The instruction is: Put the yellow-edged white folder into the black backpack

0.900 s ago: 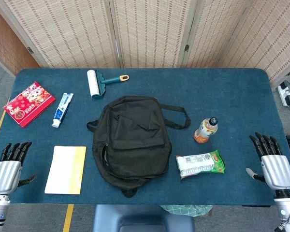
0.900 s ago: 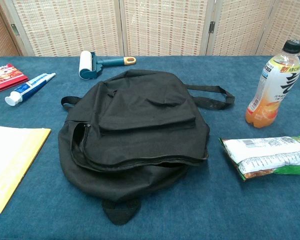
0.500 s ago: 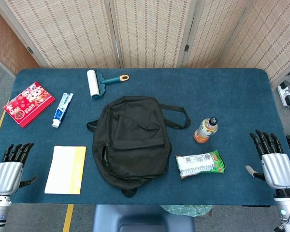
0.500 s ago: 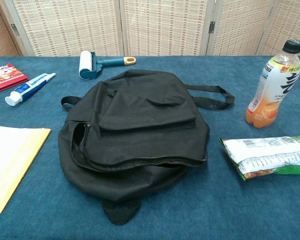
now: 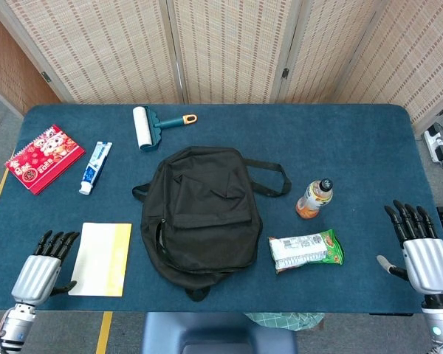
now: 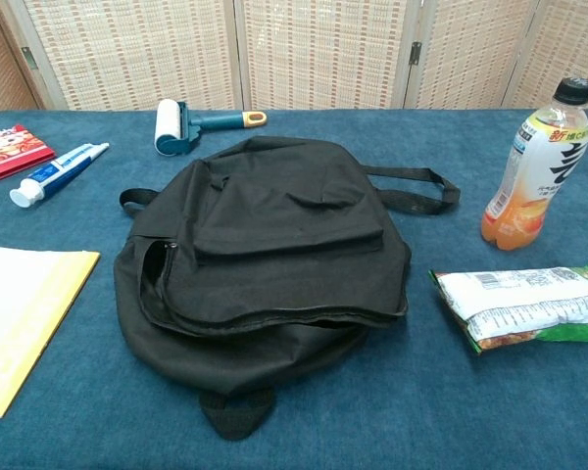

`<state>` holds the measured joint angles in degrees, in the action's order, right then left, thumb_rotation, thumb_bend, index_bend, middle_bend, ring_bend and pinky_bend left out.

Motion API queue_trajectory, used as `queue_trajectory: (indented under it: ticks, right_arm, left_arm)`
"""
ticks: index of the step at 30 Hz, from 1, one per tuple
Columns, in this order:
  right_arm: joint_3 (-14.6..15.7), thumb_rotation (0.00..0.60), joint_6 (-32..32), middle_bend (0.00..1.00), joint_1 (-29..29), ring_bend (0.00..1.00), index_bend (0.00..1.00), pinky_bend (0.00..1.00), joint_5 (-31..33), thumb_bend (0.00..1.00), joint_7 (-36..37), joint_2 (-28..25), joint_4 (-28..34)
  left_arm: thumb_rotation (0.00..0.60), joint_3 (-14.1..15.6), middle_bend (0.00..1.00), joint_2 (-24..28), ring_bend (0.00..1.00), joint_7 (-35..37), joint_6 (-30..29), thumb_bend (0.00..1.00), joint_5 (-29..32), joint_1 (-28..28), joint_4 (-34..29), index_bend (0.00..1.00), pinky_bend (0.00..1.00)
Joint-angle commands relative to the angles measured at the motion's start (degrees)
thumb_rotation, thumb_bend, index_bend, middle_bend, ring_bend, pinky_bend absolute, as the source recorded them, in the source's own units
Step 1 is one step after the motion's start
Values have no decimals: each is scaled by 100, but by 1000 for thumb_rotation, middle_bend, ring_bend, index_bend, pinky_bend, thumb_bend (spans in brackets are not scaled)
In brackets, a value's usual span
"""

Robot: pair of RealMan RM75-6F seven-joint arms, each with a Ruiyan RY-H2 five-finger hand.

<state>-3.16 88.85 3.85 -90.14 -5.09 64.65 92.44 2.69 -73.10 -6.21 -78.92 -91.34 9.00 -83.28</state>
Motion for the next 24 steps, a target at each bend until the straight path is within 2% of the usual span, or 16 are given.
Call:
queue_trajectory:
  ticks: [1,10,24]
  right_arm:
    - [9,600,16,64,-9,18,0,0,-25,44,5,-3,8]
    - [23,600,22,64,-22,18,0,0,-56,44,-3,2,29]
    - [33,600,-44,64,-5,19,0,0,-46,45,12,39,3]
  left_arm:
    - [600,140,123,-128,99,-27,260,115,-49,73,69,64,35]
    - [600,329,99,-197,86,-118,476,117,-95,94,-23,49,28]
    - [600,269,99,-315,86,-109,751,117,236,133,285,51,28]
